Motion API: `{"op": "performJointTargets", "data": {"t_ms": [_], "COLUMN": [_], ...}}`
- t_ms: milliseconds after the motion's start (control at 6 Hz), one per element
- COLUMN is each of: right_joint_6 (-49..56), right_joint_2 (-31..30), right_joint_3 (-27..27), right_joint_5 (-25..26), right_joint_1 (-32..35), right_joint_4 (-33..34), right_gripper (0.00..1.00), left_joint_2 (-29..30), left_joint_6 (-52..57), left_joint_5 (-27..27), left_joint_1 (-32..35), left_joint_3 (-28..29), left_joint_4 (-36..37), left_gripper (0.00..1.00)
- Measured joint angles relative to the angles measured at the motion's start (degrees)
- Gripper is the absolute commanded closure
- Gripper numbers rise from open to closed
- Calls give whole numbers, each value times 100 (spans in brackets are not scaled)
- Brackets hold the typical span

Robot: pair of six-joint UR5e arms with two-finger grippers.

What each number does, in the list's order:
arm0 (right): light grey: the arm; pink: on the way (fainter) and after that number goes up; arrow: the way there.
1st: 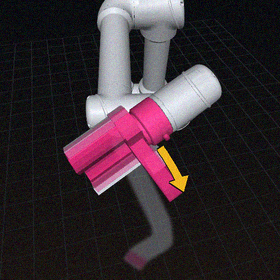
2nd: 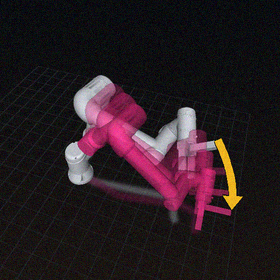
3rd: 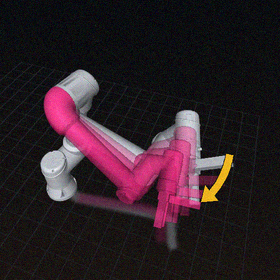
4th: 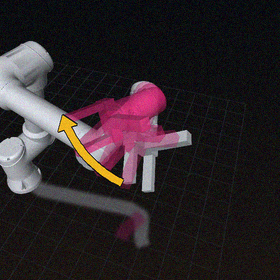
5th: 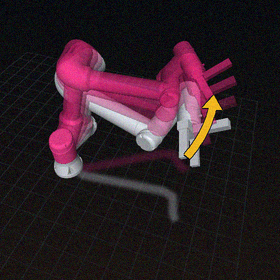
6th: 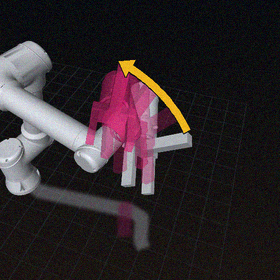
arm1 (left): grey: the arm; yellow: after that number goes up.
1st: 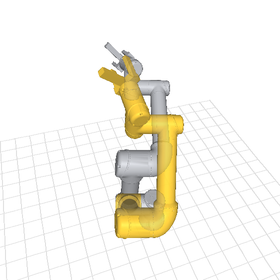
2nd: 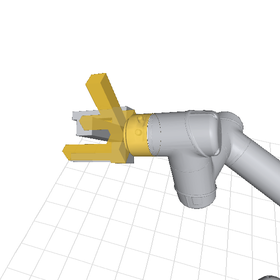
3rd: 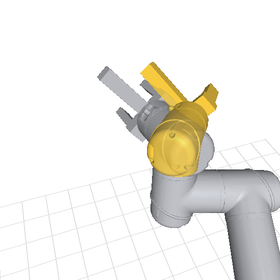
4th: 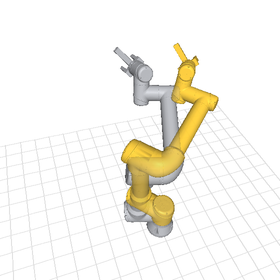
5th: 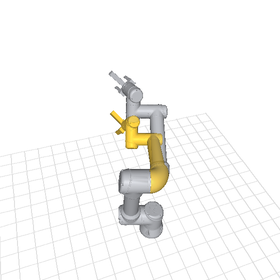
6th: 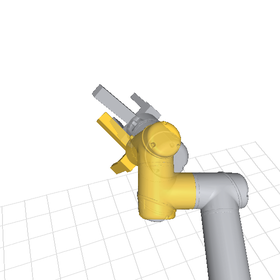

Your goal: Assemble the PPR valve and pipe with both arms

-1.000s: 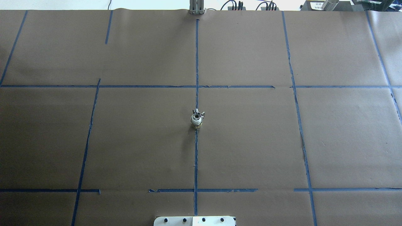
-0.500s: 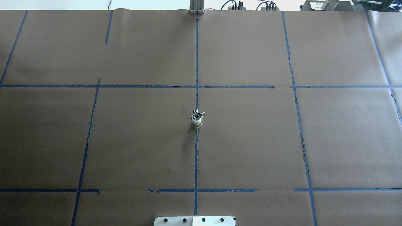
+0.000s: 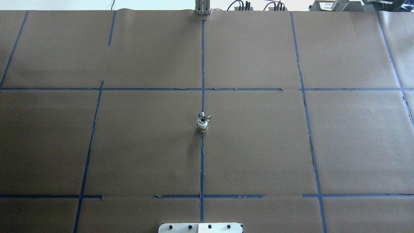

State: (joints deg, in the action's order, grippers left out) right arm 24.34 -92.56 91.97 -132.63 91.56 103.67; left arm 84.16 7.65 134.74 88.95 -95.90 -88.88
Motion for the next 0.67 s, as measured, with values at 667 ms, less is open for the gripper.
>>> {"op": "performJointTargets", "data": {"t_ms": [667], "right_joint_6": [-8], "right_joint_2": [-195], "right_joint_3": [261], "right_joint_5": [0], "right_joint_1": [-4], "right_joint_4": [4], "right_gripper": [0], "left_joint_2": [-5], "left_joint_6": [0], "left_joint_5": [-1], "left_joint_1": [0], "left_joint_3": [13], "left_joint_4": [2], "left_gripper": [0]}}
